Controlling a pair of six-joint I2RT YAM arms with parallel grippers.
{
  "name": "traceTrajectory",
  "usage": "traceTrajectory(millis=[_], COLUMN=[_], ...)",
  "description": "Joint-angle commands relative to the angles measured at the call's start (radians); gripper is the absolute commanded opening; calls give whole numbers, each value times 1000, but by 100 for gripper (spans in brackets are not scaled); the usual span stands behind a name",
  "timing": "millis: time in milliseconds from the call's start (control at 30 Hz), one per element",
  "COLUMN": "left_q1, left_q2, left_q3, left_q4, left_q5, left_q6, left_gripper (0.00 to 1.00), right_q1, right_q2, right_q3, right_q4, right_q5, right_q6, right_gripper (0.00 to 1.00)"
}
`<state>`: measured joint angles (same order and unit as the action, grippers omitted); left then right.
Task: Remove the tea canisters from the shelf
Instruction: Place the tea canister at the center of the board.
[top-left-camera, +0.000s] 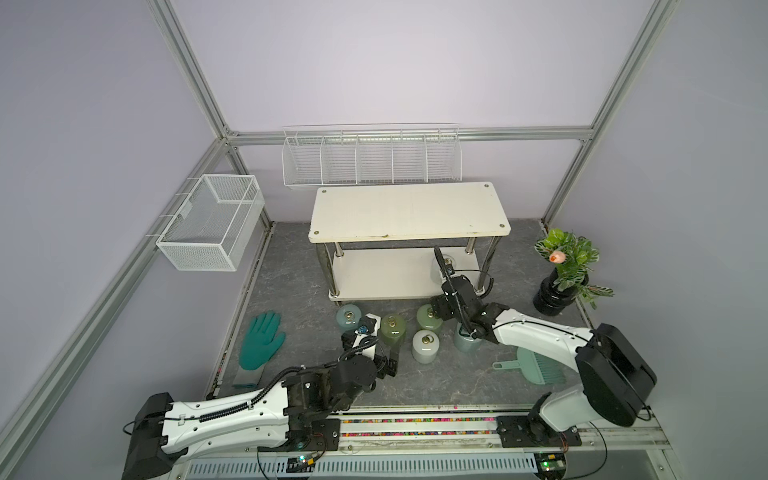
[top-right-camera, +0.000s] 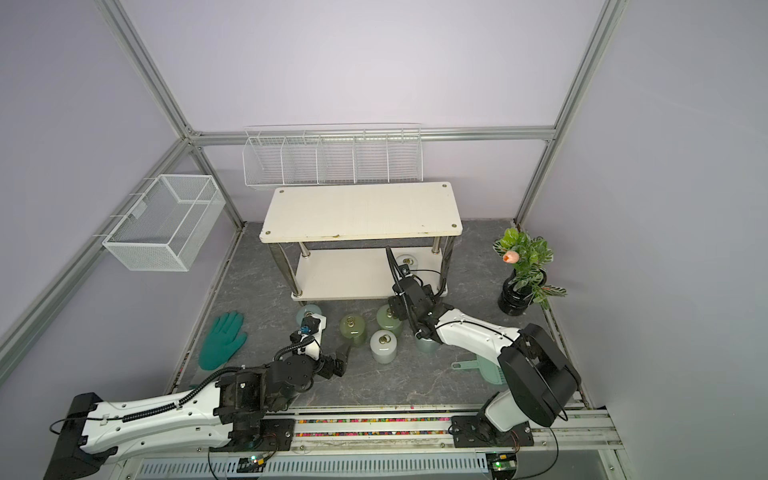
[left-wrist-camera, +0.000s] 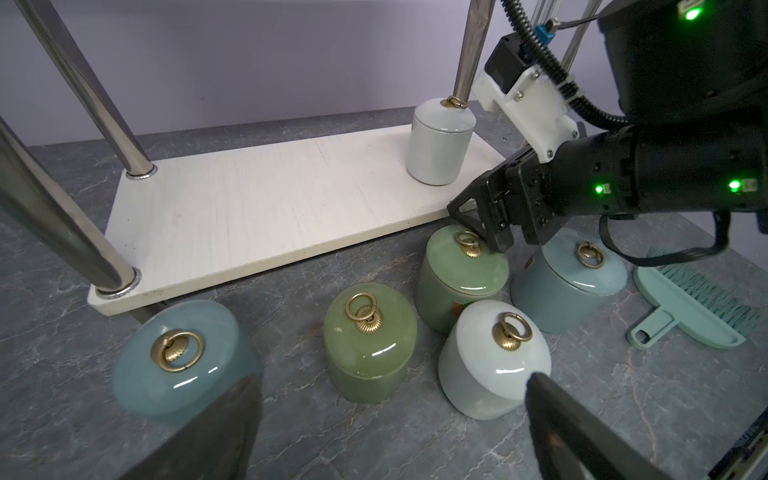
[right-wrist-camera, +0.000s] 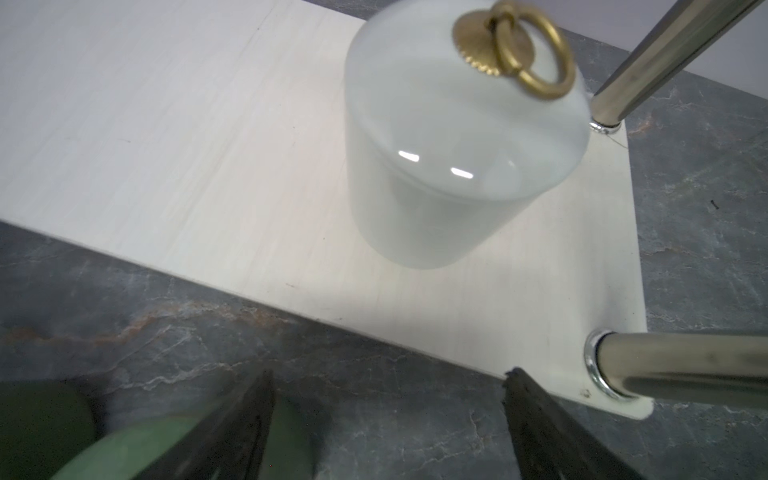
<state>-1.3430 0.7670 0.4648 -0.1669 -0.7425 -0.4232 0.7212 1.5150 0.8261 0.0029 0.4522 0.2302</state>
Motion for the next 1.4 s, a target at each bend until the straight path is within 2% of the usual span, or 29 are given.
traceTrajectory(millis=[0, 533, 1367], left_q1=[-5, -5, -5], left_q2=[-2, 28, 59], left_q3=[-13, -23, -20], left_q4=[17, 65, 90], left_q5=[-34, -50, -71], left_q6=[23, 17, 19], left_gripper=[100, 100, 100], right_q1=[-7, -26, -42], right_q2=[19, 69, 236], right_q3=[11, 11, 122], right_q4=[49, 134, -12], right_q5=[4, 82, 54], right_q6=[48, 97, 181], right_gripper=[89, 89, 89])
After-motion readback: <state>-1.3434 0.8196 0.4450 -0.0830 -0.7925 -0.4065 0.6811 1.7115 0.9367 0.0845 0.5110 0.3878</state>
